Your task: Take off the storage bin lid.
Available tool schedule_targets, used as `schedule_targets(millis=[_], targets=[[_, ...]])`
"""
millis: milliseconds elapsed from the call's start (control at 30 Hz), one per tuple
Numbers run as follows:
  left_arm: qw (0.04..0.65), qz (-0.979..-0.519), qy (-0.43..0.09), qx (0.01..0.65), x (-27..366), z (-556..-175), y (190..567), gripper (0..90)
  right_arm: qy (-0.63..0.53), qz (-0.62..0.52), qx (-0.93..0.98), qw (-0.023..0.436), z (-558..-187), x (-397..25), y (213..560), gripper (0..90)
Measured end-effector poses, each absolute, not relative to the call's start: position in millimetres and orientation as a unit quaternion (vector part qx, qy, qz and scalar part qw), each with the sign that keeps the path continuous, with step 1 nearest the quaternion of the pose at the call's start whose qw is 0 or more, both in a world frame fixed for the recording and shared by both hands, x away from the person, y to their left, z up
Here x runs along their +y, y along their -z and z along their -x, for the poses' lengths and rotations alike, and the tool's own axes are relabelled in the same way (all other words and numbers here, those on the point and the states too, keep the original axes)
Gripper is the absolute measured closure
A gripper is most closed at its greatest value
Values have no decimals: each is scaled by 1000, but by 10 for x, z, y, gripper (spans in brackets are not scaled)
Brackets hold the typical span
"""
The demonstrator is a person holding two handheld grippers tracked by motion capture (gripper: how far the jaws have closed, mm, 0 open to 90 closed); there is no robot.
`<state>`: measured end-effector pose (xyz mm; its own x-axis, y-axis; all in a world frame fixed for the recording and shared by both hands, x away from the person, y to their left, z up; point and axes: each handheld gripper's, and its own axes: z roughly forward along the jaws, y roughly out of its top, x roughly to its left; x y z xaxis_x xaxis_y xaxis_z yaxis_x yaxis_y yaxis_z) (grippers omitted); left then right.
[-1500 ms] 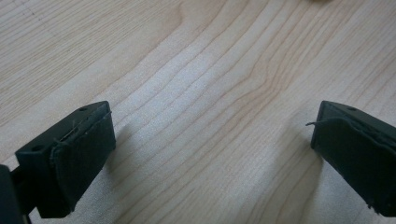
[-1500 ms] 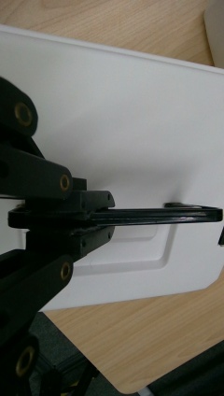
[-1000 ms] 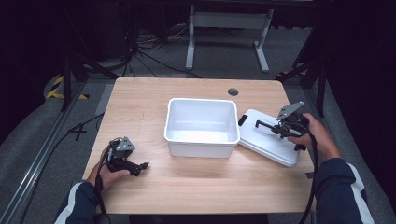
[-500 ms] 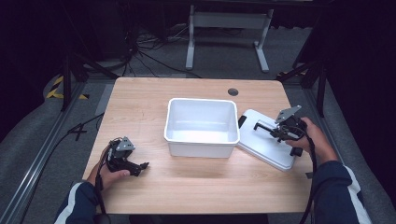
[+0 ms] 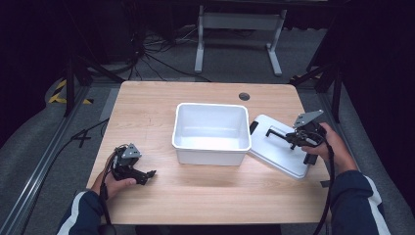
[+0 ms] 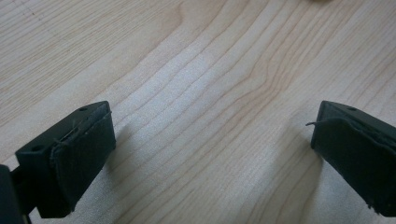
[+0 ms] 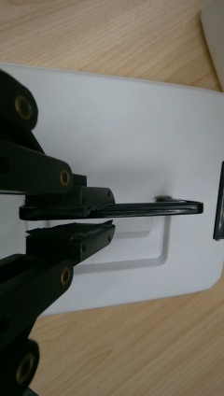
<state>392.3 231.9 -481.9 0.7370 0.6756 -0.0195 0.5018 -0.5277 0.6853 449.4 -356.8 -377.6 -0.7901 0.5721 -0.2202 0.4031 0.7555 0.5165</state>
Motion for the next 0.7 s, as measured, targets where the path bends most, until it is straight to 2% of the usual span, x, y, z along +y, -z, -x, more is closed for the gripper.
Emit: schedule_targets(millis=[100, 700], targets=[[347, -865, -125, 340, 2319, -3923, 4819, 2, -228, -267, 917, 191, -4474, -3578, 3754, 804], [348, -864, -126, 341, 2318, -3921, 4820, 3, -284, -280, 889, 225, -4221, -3655, 3611, 653]])
